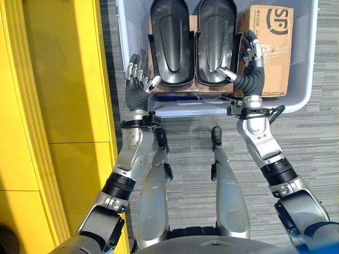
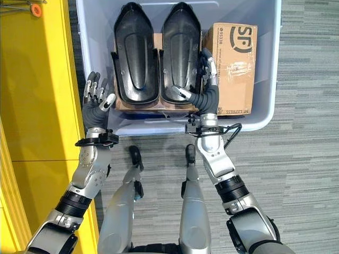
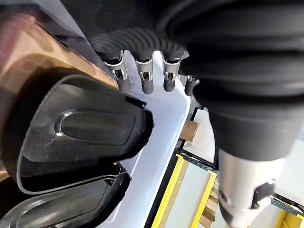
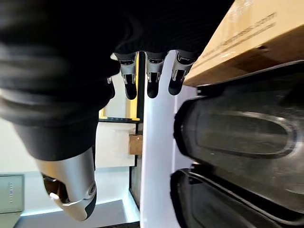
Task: Move parts from the plastic box to the shelf.
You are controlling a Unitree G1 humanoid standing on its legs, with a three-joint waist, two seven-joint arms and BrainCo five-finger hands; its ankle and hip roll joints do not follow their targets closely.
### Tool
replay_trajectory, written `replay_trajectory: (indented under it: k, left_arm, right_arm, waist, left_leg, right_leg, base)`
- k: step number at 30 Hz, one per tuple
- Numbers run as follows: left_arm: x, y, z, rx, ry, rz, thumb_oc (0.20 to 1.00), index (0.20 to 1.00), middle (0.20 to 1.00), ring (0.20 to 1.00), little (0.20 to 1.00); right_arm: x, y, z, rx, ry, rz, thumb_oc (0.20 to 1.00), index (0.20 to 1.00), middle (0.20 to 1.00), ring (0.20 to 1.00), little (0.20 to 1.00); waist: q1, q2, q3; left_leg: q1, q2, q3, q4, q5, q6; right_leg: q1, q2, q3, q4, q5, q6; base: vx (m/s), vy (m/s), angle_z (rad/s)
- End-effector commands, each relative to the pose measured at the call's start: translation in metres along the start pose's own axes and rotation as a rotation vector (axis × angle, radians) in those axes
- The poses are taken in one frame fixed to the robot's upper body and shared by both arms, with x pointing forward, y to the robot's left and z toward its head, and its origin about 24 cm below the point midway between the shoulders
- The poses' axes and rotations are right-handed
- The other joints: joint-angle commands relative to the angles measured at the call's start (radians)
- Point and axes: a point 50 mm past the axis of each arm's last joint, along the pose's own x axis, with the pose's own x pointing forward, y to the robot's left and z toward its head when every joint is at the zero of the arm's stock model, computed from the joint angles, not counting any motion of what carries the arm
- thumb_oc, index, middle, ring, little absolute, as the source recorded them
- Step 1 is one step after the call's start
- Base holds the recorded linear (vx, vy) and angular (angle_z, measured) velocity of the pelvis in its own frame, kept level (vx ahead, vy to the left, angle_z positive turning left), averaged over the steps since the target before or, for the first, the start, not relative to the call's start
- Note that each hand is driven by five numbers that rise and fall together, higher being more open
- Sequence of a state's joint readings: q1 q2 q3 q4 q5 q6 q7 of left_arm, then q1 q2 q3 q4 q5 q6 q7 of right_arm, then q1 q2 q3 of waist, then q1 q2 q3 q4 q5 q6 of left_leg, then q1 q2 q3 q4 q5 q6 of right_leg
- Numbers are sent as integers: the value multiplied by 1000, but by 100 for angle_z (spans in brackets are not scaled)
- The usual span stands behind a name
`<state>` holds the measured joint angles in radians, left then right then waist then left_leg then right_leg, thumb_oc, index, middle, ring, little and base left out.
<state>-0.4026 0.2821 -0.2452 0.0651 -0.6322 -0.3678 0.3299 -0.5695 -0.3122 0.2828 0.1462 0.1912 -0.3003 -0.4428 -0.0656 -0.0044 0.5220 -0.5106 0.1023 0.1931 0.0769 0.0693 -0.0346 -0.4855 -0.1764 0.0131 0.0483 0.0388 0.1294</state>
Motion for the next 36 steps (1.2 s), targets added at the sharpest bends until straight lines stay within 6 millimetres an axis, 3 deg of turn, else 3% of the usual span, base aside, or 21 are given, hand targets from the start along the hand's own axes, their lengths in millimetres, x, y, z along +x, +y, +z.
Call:
replay_trajectory:
  k: [1,16,25,36]
  left_arm:
    - [7,-9,19,30,-134,-30,1000,1000,1000,1000,1000]
    - [8,-13,22,35,-152,-43,1000,1000,1000,1000,1000]
    - [14,-22,26,2,-167,-74,1000,1000,1000,1000,1000]
    - [14,-27,29,-9,-171,-116,1000,1000,1000,1000,1000]
  right_arm:
    - [8,-6,21,28,-125,-56,1000,1000,1000,1000,1000]
    - [4,-14,1,-36,-41,-99,1000,1000,1000,1000,1000]
    - [45,-41,-5,-194,-12,-243,1000,1000,1000,1000,1000]
    - [72,-66,2,-273,4,-321,1000,1000,1000,1000,1000]
  waist:
    - [-2,0,-4]
    - [-6,14,-2]
    - [23,47,-2]
    - [45,64,-2]
  left_leg:
    - [-25,72,-49,158,-84,-75]
    - [-69,64,-42,154,-88,-70]
    - [-101,49,-61,137,-80,-69]
    - [-115,42,-71,129,-82,-68]
  right_leg:
    - [-67,-61,5,46,129,65]
    - [-124,-60,10,46,132,66]
    - [-158,-59,-3,52,127,63]
    - [-174,-60,-12,59,118,61]
  base:
    - [0,0,0]
    - [-2,-1,-2]
    - [-1,-2,0]
    - [3,0,1]
